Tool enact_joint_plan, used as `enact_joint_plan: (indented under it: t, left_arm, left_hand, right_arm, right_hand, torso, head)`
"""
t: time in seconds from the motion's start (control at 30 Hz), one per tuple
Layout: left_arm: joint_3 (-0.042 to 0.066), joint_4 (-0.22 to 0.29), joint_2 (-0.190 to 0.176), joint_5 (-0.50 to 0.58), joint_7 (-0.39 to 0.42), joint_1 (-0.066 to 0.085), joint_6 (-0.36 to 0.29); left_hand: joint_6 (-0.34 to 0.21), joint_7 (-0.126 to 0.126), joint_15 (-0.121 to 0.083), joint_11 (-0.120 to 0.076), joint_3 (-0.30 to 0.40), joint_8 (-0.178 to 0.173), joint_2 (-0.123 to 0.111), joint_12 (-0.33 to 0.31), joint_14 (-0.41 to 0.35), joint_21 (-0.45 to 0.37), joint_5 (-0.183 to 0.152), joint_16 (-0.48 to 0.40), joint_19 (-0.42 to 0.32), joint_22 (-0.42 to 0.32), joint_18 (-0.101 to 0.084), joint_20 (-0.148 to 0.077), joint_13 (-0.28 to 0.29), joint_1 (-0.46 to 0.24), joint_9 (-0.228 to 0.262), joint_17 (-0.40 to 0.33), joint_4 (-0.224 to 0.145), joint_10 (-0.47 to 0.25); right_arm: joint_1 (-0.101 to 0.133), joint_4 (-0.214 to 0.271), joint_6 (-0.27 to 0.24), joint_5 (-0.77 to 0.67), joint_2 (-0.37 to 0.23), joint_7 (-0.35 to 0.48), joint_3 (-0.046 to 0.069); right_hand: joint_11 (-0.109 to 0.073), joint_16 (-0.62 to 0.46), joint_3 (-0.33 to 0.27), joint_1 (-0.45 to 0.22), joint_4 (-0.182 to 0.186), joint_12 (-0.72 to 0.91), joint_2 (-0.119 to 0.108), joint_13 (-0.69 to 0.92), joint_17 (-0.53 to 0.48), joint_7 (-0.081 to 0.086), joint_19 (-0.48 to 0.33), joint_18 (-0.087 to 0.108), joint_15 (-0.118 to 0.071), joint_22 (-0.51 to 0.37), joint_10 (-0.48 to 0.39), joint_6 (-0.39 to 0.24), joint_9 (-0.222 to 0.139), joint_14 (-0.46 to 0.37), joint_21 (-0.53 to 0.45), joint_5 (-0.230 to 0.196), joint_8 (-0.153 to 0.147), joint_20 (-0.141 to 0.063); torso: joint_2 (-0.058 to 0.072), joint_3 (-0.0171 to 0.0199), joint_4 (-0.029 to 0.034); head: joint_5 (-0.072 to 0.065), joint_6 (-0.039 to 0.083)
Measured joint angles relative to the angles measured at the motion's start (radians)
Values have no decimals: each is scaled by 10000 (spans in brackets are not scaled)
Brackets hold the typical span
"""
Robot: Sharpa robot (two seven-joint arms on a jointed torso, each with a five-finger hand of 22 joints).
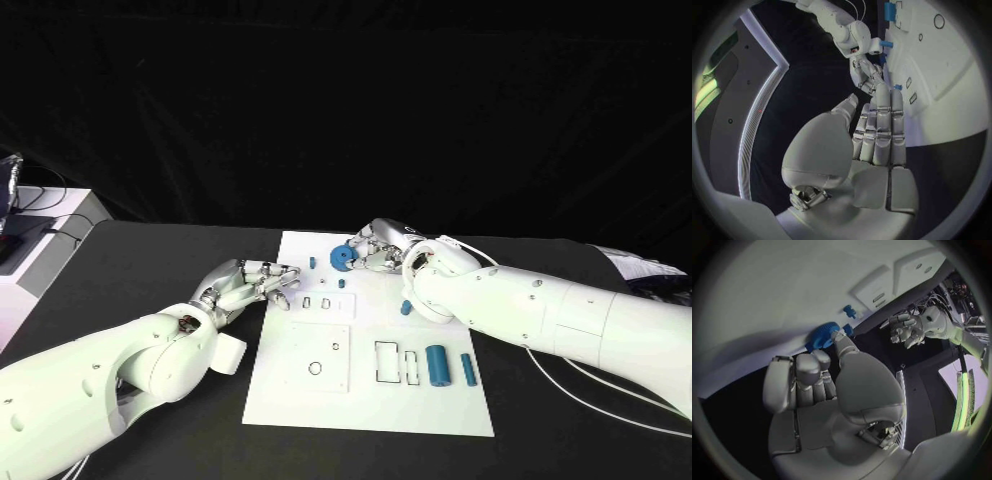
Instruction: Assemble the parts on the task board
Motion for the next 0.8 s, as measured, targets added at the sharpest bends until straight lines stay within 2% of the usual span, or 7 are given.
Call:
enact_joint_plan:
  t: [0.07, 0.1, 0.13, 0.27, 0.57, 0.8]
  left_arm:
    - [0, -1, 1, 0, 0, 0, 0]
    - [0, -3, 1, -1, 0, 0, 0]
    - [0, -4, 1, -1, -1, 0, 0]
    - [0, -7, -3, -1, -1, 0, 0]
    - [0, -15, -9, -2, -1, 0, 0]
    - [0, -26, -7, -2, -1, 0, 0]
  left_hand:
    - [0, 0, 0, 0, 0, 0, 0, 0, 0, 0, 0, 0, 0, 0, 0, 0, 0, 0, 0, 0, 0, 0]
    - [0, 0, 0, 0, 0, 0, 0, 0, 0, 0, 0, 0, 0, 0, 0, 0, 0, 0, 0, 0, 0, 0]
    - [0, 0, 0, 0, 0, 0, 0, 0, 0, 0, 0, 0, 0, 0, 0, 0, 0, 0, 0, 0, 0, 0]
    - [0, 0, 0, 0, 0, 0, 0, 0, 0, 0, 0, 0, 0, 0, 0, 0, 0, 0, 0, 0, 0, 0]
    - [0, 0, 0, 0, 0, 0, 0, 0, 0, 0, 0, 0, 0, 0, -1, 0, 0, 0, 0, 1, 0, 0]
    - [0, 0, 0, 0, 0, 0, 0, 0, 0, -1, 0, 0, 0, 0, 0, 0, 0, 0, 0, 1, 0, 0]
  right_arm:
    - [-2, 24, 0, -3, -17, -19, -1]
    - [-3, 35, -1, -6, -26, -27, -2]
    - [-6, 48, 0, -14, -39, -37, -7]
    - [-14, 84, 11, -56, -91, -63, -13]
    - [-49, 148, 75, -141, -214, -135, -41]
    - [-54, 284, 6, -203, -349, -158, -54]
  right_hand:
    - [0, 0, 0, -20, 0, 8, 20, 12, 0, -77, 0, 0, 0, 0, 0, 81, 9, 0, 25, 0, 37, 0]
    - [0, 0, 0, -20, 0, 8, 20, 12, 0, -88, 0, 0, 0, -1, 0, 105, 15, 0, 25, 0, 38, 0]
    - [16, 0, 0, -20, 0, 8, 20, 12, 0, -32, 0, -1, 1, 0, 19, 219, 90, 1, 25, 0, 117, 0]
    - [5, 0, 0, -22, 0, 40, 22, 29, 0, -145, 0, -5, 1, -1, 64, 469, 46, 2, 25, 0, 150, 0]
    - [16, 0, 0, -101, 0, 58, 101, 49, 0, -48, 0, -6, 2, -2, 89, 655, 32, 2, 25, 0, 149, 0]
    - [17, 0, -29, -152, 30, 58, 72, 49, -13, -44, 0, -6, 1, -2, 90, 685, 33, 2, 25, 0, 150, 0]
  torso:
    - [0, 0, -1]
    - [0, 4, -1]
    - [0, 6, -1]
    - [1, 7, -4]
    - [4, 7, -12]
    - [6, 12, -9]
  head:
    - [3, -3]
    - [5, -8]
    - [5, -9]
    - [7, -15]
    - [16, -29]
    - [-3, -30]
